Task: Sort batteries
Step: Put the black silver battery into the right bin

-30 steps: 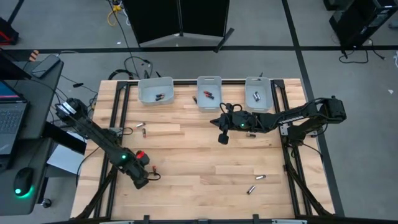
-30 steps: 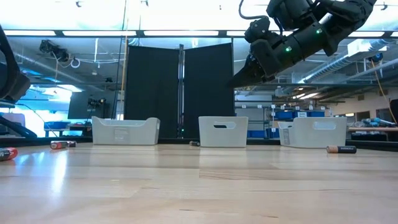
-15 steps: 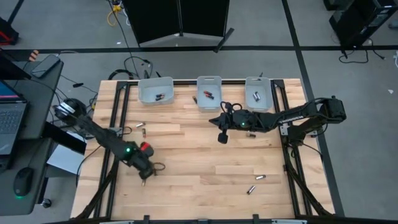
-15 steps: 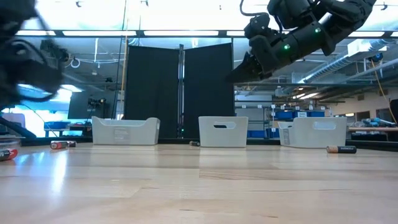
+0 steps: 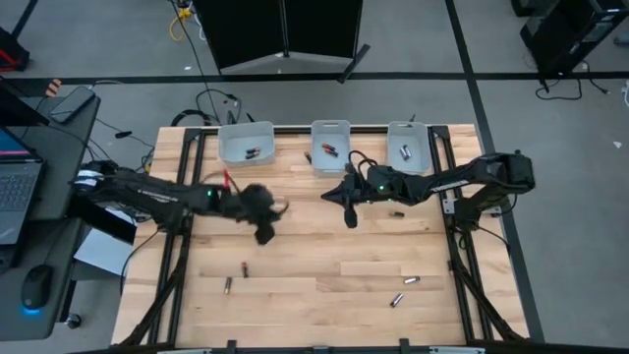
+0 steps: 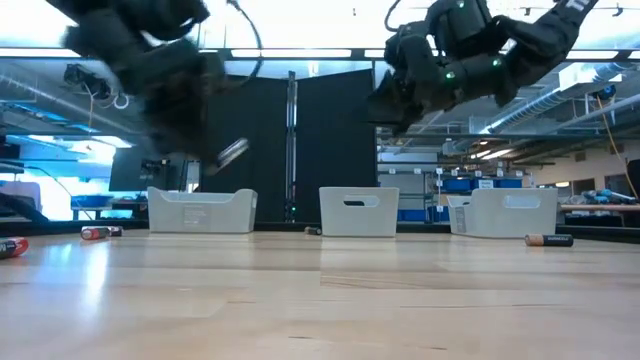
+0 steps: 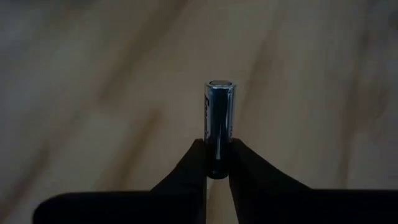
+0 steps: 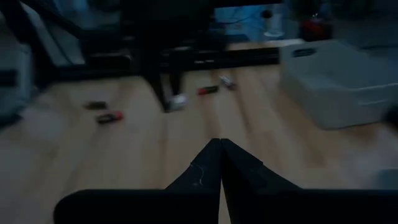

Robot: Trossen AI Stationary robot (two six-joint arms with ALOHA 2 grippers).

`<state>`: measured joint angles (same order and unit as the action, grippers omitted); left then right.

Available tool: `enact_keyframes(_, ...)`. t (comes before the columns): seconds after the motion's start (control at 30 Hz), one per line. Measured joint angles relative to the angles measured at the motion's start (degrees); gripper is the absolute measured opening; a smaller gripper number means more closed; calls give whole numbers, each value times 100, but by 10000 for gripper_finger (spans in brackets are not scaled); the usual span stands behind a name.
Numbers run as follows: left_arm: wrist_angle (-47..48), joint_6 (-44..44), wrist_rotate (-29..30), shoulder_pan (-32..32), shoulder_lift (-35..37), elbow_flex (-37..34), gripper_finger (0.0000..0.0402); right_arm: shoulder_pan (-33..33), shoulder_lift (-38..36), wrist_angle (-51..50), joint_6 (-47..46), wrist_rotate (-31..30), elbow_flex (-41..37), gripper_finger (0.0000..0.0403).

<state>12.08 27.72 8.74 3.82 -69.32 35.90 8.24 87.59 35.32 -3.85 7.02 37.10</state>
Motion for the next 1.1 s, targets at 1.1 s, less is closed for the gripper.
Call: enact_keyframes(1.1, -4260, -909, -2937, -1657, -1197, 913, 47, 209, 405, 2711, -1896, 666, 203, 165)
